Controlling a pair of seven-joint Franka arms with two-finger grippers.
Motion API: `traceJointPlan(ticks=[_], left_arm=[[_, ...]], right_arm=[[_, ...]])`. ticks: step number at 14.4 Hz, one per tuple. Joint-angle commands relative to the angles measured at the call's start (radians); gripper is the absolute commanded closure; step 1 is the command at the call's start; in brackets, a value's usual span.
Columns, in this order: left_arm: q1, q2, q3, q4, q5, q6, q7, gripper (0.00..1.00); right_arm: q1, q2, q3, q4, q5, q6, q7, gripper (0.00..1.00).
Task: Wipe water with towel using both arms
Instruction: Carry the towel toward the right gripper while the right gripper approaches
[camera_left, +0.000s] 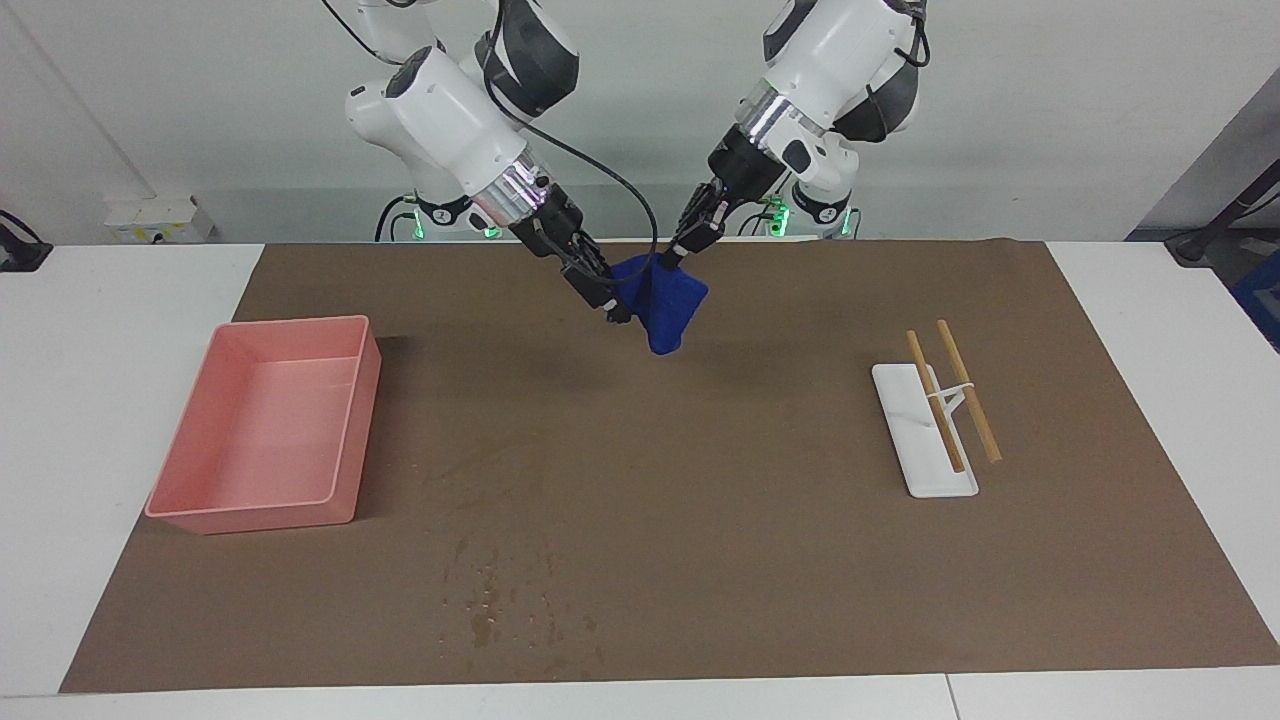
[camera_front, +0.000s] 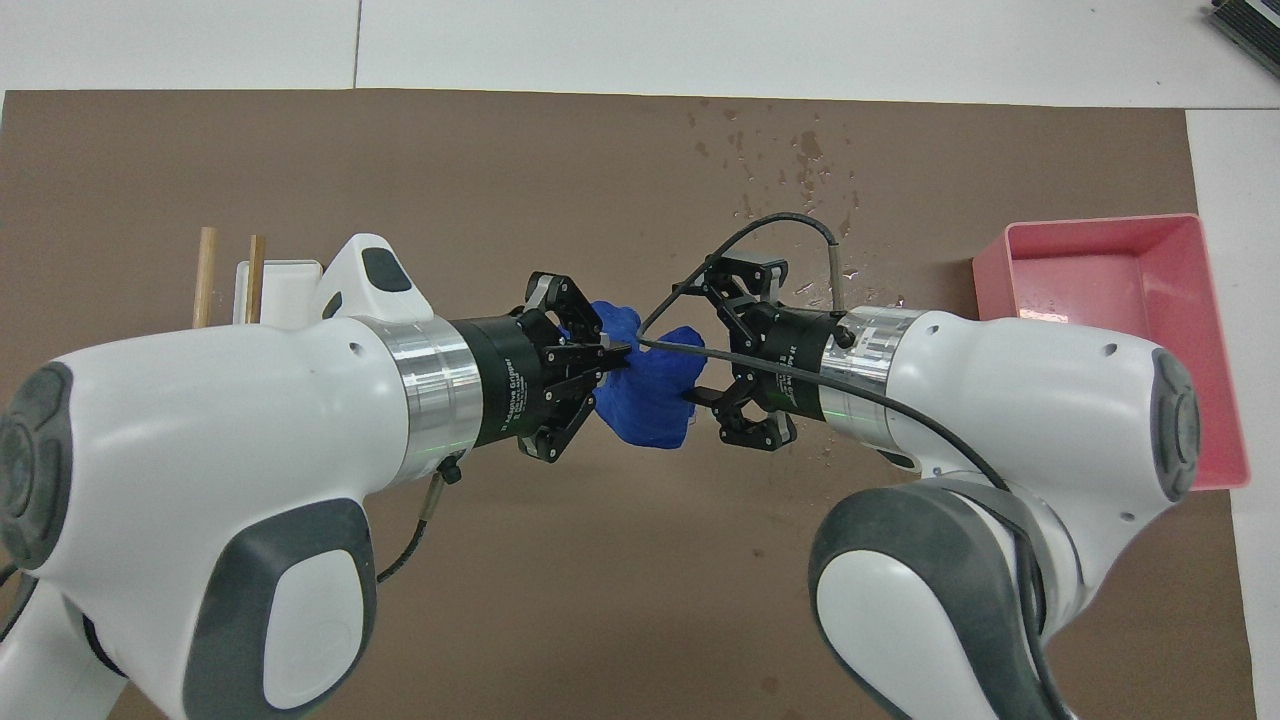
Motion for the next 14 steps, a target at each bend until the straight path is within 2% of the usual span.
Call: traceJointPlan(ticks=[1,4,14], left_arm=[[-0.021,-0.026,0.013,-0.021,-0.017,0.054,-0.023,1.0],[-0.021,-0.025,0.012,-0.034,-0.017,0.128,-0.063,1.0],[-0.05,-0.034,0.012,-0.06,-0.017,0.148,-0.063,1.0]], right_arm=[[-0.009,0.0,0.008,-0.01,0.022,0.014,-0.02,0.0],[0.0,0.001,0.008,-0.01,0.027,0.019,0.064,0.0],[0.023,0.004,0.008,-0.004,0.031,0.022,0.071,0.0]])
